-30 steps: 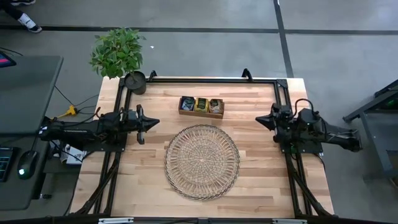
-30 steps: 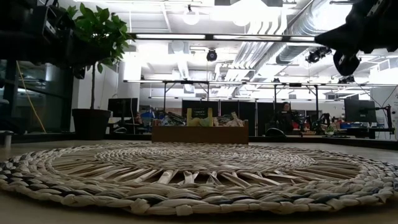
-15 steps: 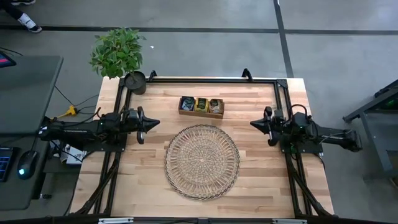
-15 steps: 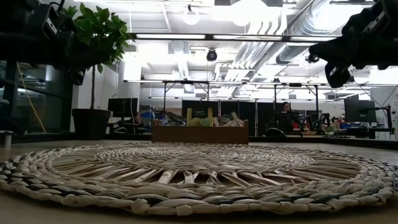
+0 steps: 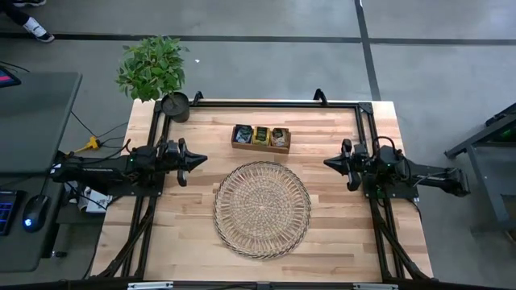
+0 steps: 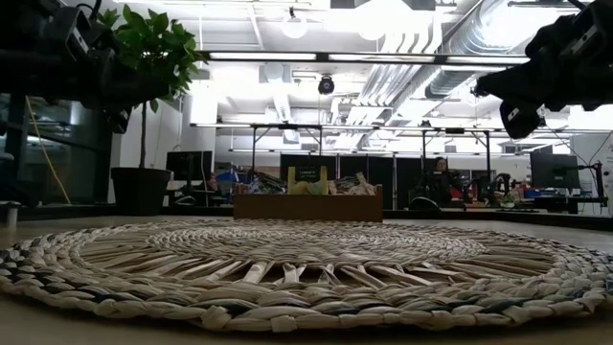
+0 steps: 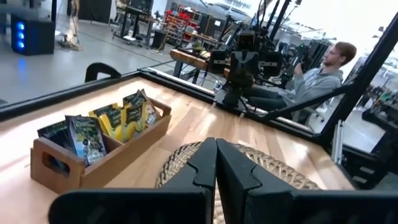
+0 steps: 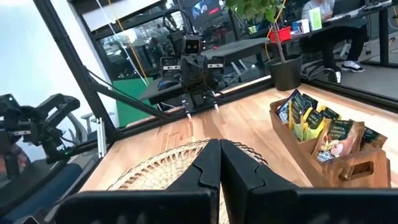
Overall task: Pick & Place Tea
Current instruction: Return to Home Position
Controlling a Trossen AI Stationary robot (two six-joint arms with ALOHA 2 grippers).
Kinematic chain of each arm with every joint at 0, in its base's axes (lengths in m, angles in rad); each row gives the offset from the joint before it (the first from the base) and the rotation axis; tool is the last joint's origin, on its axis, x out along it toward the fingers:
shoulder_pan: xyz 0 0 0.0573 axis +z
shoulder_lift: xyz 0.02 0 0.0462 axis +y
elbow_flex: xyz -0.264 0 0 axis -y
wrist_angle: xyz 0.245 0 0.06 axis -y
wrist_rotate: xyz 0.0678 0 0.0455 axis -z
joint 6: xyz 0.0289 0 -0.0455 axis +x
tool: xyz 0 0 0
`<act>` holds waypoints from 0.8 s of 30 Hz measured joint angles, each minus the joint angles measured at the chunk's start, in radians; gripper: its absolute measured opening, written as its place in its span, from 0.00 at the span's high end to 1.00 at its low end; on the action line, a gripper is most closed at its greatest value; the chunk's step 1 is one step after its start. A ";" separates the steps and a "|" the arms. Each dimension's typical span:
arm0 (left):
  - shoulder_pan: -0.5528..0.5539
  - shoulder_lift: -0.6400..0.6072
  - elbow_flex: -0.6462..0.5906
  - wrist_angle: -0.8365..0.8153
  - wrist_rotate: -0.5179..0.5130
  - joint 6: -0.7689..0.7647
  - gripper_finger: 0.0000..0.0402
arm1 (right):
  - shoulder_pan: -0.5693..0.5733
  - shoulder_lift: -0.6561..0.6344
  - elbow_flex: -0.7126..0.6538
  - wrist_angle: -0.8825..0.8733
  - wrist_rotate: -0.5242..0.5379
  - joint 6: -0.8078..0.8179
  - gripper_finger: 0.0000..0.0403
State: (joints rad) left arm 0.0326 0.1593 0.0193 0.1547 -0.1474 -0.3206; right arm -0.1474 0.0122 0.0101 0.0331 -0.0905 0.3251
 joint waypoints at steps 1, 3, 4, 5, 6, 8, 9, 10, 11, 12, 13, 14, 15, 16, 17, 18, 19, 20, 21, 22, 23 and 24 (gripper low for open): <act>0.000 0.000 0.000 0.000 0.000 0.011 0.99 | 0.000 0.000 0.000 -0.001 0.003 0.009 1.00; 0.000 0.000 0.000 0.000 -0.001 0.014 0.99 | 0.000 0.000 0.000 -0.002 0.003 0.014 1.00; 0.000 0.000 0.000 0.000 -0.002 0.014 0.99 | 0.000 0.000 0.000 -0.002 0.004 0.010 1.00; 0.000 0.000 0.000 0.000 -0.002 0.016 0.99 | 0.000 0.000 0.000 -0.002 0.004 0.009 1.00; 0.000 0.000 0.000 0.000 -0.002 0.017 0.99 | 0.000 0.000 0.000 -0.002 0.004 0.010 1.00; 0.000 0.000 0.000 0.000 -0.002 0.017 0.99 | 0.000 0.000 0.000 -0.003 0.004 0.010 1.00; 0.000 0.000 0.000 0.000 -0.002 0.017 0.99 | 0.000 0.000 0.000 -0.003 0.004 0.009 1.00; 0.000 0.000 0.000 0.000 -0.002 0.017 0.99 | 0.000 0.000 0.000 -0.003 0.004 0.009 1.00; 0.000 0.000 0.000 0.000 -0.002 0.017 0.99 | 0.000 0.000 0.000 -0.004 0.004 0.010 1.00; 0.000 0.000 0.000 0.000 -0.002 0.017 0.99 | 0.000 0.000 0.000 -0.004 0.004 0.010 1.00; 0.000 0.000 0.000 0.000 -0.002 0.017 0.99 | 0.000 0.000 0.000 -0.004 0.004 0.010 1.00; 0.000 0.000 0.000 0.000 -0.002 0.017 0.99 | 0.000 0.000 0.000 -0.004 0.004 0.009 1.00; 0.000 0.000 0.000 0.000 -0.002 0.017 0.99 | 0.000 0.001 0.000 -0.004 0.005 0.009 1.00; 0.000 0.000 0.000 0.000 -0.002 0.017 0.99 | 0.000 0.001 0.000 -0.005 0.005 0.010 1.00; 0.000 0.000 0.000 0.000 -0.002 0.017 0.99 | 0.000 0.001 0.000 -0.005 0.005 0.010 1.00; 0.000 0.000 0.000 0.000 -0.002 0.017 0.99 | 0.000 0.001 0.000 -0.005 0.005 0.009 1.00; 0.000 0.000 0.000 0.000 -0.002 0.017 0.99 | 0.000 0.001 0.000 -0.005 0.005 0.008 1.00; 0.000 0.000 0.000 0.000 -0.002 0.017 0.99 | 0.000 0.001 0.000 -0.005 0.005 0.008 1.00; 0.000 0.000 0.000 0.000 -0.003 0.017 0.99 | 0.000 0.001 0.000 -0.005 0.005 0.009 1.00; 0.000 0.000 0.000 0.000 -0.003 0.017 0.99 | 0.000 0.001 0.000 -0.005 0.005 0.010 1.00; 0.000 0.000 0.000 0.000 -0.003 0.017 0.99 | 0.000 0.001 0.000 -0.005 0.005 0.010 1.00; 0.000 0.000 0.000 0.000 -0.003 0.017 0.99 | 0.000 0.001 0.000 -0.005 0.005 0.008 1.00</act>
State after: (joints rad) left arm 0.0326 0.1593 0.0193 0.1547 -0.1503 -0.3038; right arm -0.1474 0.0128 0.0101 0.0280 -0.0856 0.3332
